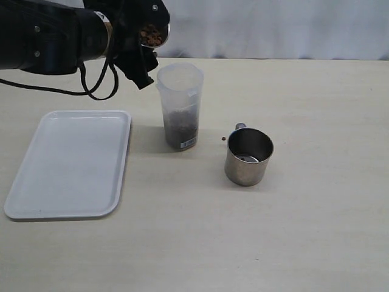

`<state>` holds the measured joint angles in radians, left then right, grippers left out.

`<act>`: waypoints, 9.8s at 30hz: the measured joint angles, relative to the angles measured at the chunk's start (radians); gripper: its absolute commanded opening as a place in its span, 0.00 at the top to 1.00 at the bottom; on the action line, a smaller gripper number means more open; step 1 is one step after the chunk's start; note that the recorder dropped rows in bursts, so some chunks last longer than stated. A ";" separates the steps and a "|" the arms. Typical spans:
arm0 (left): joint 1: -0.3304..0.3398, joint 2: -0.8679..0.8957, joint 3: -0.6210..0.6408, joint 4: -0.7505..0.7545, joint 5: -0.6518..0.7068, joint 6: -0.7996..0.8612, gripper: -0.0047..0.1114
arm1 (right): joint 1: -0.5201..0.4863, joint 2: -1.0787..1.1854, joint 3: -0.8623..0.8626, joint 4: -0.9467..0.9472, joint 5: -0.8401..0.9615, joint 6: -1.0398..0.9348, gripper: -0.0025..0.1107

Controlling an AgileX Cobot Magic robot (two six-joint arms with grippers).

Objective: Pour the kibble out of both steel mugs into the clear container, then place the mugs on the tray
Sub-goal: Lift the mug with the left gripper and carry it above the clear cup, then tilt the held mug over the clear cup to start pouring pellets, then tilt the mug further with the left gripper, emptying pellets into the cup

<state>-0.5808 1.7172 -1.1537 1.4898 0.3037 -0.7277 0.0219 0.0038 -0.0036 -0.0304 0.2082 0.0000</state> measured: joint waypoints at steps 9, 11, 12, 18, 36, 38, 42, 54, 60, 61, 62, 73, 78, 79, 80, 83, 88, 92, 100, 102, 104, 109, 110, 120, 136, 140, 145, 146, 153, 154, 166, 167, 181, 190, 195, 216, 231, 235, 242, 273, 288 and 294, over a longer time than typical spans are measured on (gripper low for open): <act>0.000 0.077 -0.061 0.059 0.056 0.000 0.96 | 0.000 0.000 0.000 0.000 0.000 0.000 0.94; 0.000 0.093 -0.069 0.066 0.060 0.000 0.96 | 0.000 0.000 0.000 0.000 0.000 0.000 0.94; 0.000 0.095 -0.069 0.069 0.060 0.000 0.96 | 0.000 0.000 0.000 0.000 0.000 0.000 0.94; -0.004 0.097 -0.073 0.078 0.064 0.016 0.96 | 0.000 0.000 0.000 0.000 0.000 0.000 0.94; -0.049 0.097 -0.073 0.104 0.089 0.156 0.96 | 0.000 0.000 0.000 0.000 0.000 0.000 0.94; -0.049 0.097 -0.073 0.121 0.089 0.156 0.96 | 0.000 0.000 0.000 0.000 0.000 0.000 0.94; -0.049 0.097 -0.073 0.166 0.076 0.156 0.96 | 0.000 0.000 0.000 0.000 0.000 0.000 0.94; -0.049 0.136 -0.074 0.239 0.067 0.156 0.96 | 0.000 0.000 0.000 0.000 0.000 0.000 0.94; -0.049 0.139 -0.074 0.240 0.071 0.156 0.96 | 0.000 0.000 0.000 0.000 0.000 0.000 0.94; -0.049 0.139 -0.074 0.240 0.071 0.156 0.96 | 0.000 0.000 0.000 0.000 0.000 0.000 0.94; -0.049 0.139 -0.074 0.240 0.071 0.158 0.96 | 0.000 0.000 0.000 0.000 0.000 0.000 0.94; -0.049 0.139 -0.074 0.242 0.072 0.293 0.96 | 0.000 0.000 0.000 0.000 0.000 0.000 0.94; -0.049 0.139 -0.074 0.242 0.072 0.313 0.96 | 0.000 0.000 0.000 0.000 0.000 0.000 0.94; -0.049 0.139 -0.074 0.242 0.072 0.316 0.96 | 0.000 0.000 0.000 0.000 0.000 0.000 0.94; -0.049 0.139 -0.074 0.242 0.072 0.323 0.96 | 0.000 0.000 0.000 0.000 0.000 0.000 0.94; -0.049 0.139 -0.074 0.242 0.072 0.336 0.96 | 0.000 0.000 0.000 0.000 0.000 0.000 0.94; -0.062 0.140 -0.074 0.242 0.108 0.344 0.96 | 0.000 0.000 0.000 0.000 0.000 0.000 0.94; -0.074 0.140 -0.074 0.242 0.115 0.378 0.96 | 0.000 0.000 0.000 0.000 0.000 0.000 0.94; -0.074 0.140 -0.074 0.242 0.119 0.423 0.96 | 0.000 0.000 0.000 0.000 0.000 0.000 0.94; -0.074 0.140 -0.074 0.242 0.119 0.465 0.96 | 0.000 0.000 0.000 0.000 0.000 0.000 0.94; -0.074 0.140 -0.074 0.242 0.119 0.492 0.96 | 0.000 0.000 0.000 0.000 0.000 0.000 0.94; -0.074 0.140 -0.074 0.242 0.119 0.515 0.96 | 0.000 0.000 0.000 0.000 0.000 0.000 0.94; -0.074 0.140 -0.074 0.242 0.117 0.520 0.96 | 0.000 0.000 0.000 0.000 0.000 0.000 0.94; -0.074 0.140 -0.074 0.242 0.098 0.568 0.96 | 0.000 0.000 0.000 0.000 0.000 0.000 0.94; -0.074 0.140 -0.074 0.242 0.098 0.624 0.96 | 0.000 0.000 0.000 0.000 0.000 0.000 0.94; -0.074 0.140 -0.074 0.242 0.098 0.626 0.96 | 0.000 0.000 0.000 0.000 0.000 0.000 0.94; -0.074 0.140 -0.074 0.242 0.098 0.646 0.96 | 0.000 0.000 0.000 0.000 0.000 0.000 0.94; -0.074 0.140 -0.074 0.242 0.098 0.656 0.96 | 0.000 0.000 0.000 0.000 0.000 0.000 0.94; -0.074 0.140 -0.074 0.242 0.098 0.698 0.96 | 0.000 0.000 0.000 0.000 0.000 0.000 0.94; -0.074 0.140 -0.074 0.242 0.098 0.704 0.96 | 0.000 0.000 0.000 0.000 0.000 0.000 0.94; -0.074 0.140 -0.074 0.242 0.098 0.756 0.96 | 0.000 0.000 0.000 0.000 0.000 0.000 0.94; -0.074 0.140 -0.074 0.242 0.098 0.759 0.96 | 0.000 0.000 0.000 0.000 0.000 0.000 0.94; -0.074 0.140 -0.074 0.242 0.120 0.774 0.96 | 0.000 0.000 0.000 0.000 0.000 0.000 0.94; -0.074 0.140 -0.074 0.242 0.117 0.777 0.96 | 0.000 0.000 0.000 0.000 0.000 0.000 0.94; -0.074 0.140 -0.074 0.242 0.114 0.777 0.96 | 0.000 0.000 0.000 0.000 0.000 0.000 0.94; -0.074 0.140 -0.079 0.242 0.080 0.783 0.96 | 0.000 0.000 0.000 0.000 0.000 0.000 0.94; -0.074 0.140 -0.097 0.250 0.069 0.796 0.96 | 0.000 0.000 0.000 0.000 0.000 0.000 0.94; -0.074 0.140 -0.097 0.250 0.071 0.800 0.96 | 0.000 0.000 0.000 0.000 0.000 0.000 0.94; -0.090 0.140 -0.097 0.250 0.094 0.804 0.96 | 0.000 0.000 0.000 0.000 0.000 0.000 0.94; -0.120 0.140 -0.097 0.250 0.138 0.983 0.96 | 0.000 0.000 0.000 0.000 0.000 0.000 0.94; -0.120 0.140 -0.120 0.250 0.144 1.105 0.96 | 0.000 0.000 0.000 0.000 0.000 0.000 0.94; -0.124 0.140 -0.129 0.250 0.144 1.196 0.96 | 0.000 0.000 0.000 0.000 0.000 0.000 0.94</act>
<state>-0.7047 1.8574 -1.2828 1.7400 0.4475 0.4685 0.0219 0.0038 -0.0036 -0.0304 0.2082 0.0000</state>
